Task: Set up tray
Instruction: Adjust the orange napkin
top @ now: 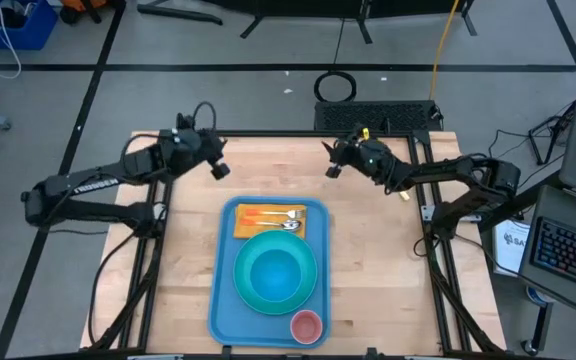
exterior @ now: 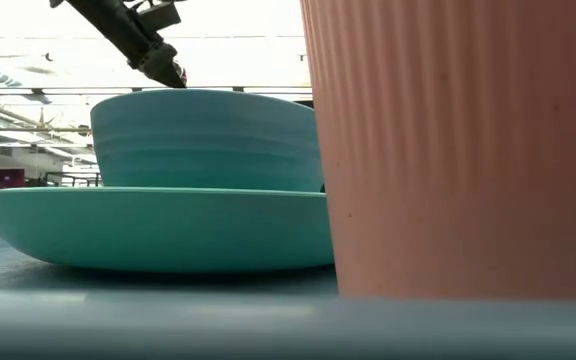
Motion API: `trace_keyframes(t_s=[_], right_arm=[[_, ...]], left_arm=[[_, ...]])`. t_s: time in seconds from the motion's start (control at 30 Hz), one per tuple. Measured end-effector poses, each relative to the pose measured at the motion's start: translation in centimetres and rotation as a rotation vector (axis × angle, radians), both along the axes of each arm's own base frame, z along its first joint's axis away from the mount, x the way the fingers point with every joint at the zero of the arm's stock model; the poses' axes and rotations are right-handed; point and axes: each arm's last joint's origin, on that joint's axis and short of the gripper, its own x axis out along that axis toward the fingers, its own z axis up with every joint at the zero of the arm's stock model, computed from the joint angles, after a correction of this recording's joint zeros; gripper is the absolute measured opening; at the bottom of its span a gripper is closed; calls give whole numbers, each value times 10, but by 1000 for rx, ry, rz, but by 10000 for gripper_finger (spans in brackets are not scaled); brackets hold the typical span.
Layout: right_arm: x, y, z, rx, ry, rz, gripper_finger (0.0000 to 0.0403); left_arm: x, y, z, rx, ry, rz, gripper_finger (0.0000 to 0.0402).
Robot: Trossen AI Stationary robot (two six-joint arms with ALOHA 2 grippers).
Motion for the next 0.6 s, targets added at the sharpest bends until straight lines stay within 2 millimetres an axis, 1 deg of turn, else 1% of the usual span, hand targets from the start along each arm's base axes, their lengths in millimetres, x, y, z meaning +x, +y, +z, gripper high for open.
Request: trace_keyframes(t_s=[0.07, 0.17, 0.33, 0.47, 0.6], right_arm=[[-3, -6, -1, 34, -21, 25, 148], [-8, -15, -1, 83, -55, 113, 144], [-15, -23, -6, 279, -111, 274, 141], [-18, -21, -16, 481, -95, 393, 141], [-15, -9, -23, 632, -58, 481, 141]], left_arm=[[-3, 8, 0, -23, -16, -1, 120], [-8, 20, 1, -42, -42, 12, 120], [-11, 38, -8, -138, -54, 10, 120], [-6, 49, -26, -280, -6, -69, 120], [4, 50, -43, -442, 22, -186, 120]])
